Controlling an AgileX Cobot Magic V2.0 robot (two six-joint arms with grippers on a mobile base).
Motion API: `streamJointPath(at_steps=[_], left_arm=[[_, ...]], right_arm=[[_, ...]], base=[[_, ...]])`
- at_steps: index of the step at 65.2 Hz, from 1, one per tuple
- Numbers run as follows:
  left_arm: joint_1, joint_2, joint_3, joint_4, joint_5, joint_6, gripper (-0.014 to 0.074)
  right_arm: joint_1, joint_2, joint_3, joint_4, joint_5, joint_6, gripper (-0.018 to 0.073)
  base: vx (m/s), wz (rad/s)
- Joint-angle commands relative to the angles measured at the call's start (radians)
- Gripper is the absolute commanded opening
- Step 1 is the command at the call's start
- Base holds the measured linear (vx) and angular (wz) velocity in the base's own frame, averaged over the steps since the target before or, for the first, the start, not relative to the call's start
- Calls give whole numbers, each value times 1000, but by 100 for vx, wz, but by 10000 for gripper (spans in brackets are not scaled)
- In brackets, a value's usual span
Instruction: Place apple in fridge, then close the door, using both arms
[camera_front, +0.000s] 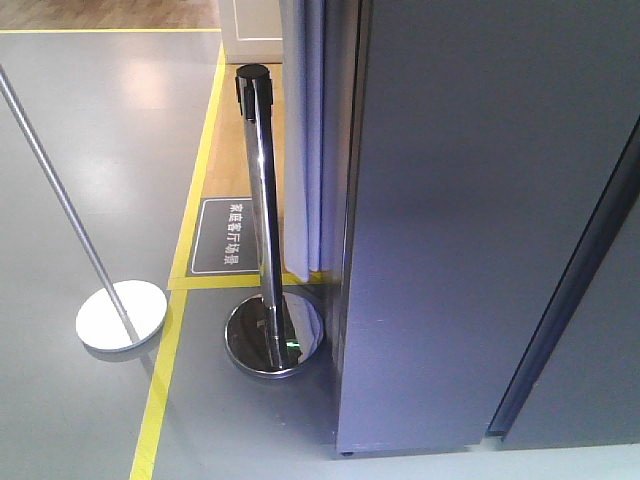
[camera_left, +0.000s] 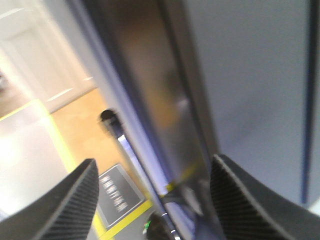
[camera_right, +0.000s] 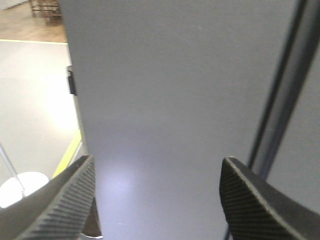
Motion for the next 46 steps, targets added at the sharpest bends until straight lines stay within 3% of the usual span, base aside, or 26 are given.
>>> streamJointPath(at_steps=[1, 13, 22, 37, 41, 46], left_arm=[[-1, -159, 195, 81, -165, -77, 447], [-1, -431, 573, 142, -437, -170, 447], [-1, -530, 727, 177, -565, -185, 447], [-1, -548, 783, 174, -625, -187, 440], [-1, -549, 782, 172, -630, -214, 402], [-1, -549, 782, 173, -619, -286, 284]], right_arm=[[-2, 1, -24, 50, -58, -50, 507], [-2, 1, -24, 77, -24, -89, 507], [-2, 1, -24, 78, -23, -89, 507], [-2, 2, -24, 77, -23, -81, 496], [-2, 1, -24, 77, -23, -81, 451], [-2, -8, -24, 73, -27, -81, 313]], base=[[0, 0], [0, 0], [0, 0], [0, 0], [0, 0], [0, 0]])
